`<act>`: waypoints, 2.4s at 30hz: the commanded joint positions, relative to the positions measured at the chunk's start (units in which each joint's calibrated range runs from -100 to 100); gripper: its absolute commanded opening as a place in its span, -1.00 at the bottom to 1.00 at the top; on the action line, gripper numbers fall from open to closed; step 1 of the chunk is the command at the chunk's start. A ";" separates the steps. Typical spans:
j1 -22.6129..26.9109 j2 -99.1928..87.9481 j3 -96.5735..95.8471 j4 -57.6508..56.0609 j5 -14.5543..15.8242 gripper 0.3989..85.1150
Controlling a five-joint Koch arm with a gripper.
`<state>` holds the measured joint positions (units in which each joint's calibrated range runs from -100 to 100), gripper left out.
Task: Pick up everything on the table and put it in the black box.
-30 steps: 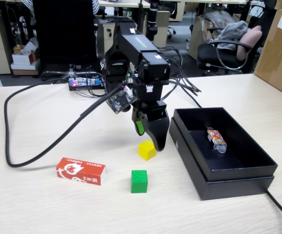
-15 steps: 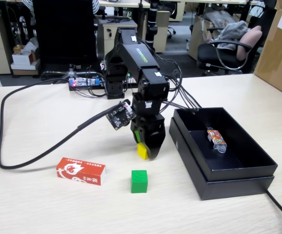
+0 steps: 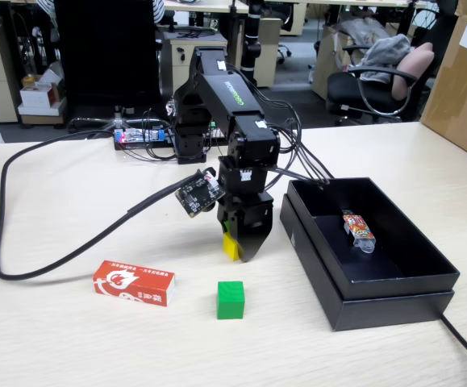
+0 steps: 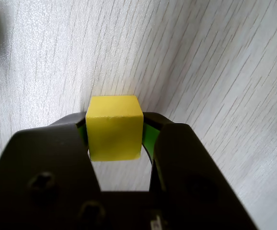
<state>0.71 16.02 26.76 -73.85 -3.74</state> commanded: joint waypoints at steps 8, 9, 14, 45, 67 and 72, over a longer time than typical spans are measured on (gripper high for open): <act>-2.83 -28.13 -3.46 -0.32 -0.10 -0.95; -3.13 -30.54 -3.46 -1.10 -0.34 -0.95; -3.08 -39.83 -5.00 -3.26 -0.63 -0.95; 13.92 -15.74 17.94 -1.79 5.91 -0.95; 14.16 -14.93 16.03 1.75 6.64 -0.11; 12.99 -25.37 13.31 1.67 7.33 -0.11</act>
<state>14.24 -0.57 38.45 -73.93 3.49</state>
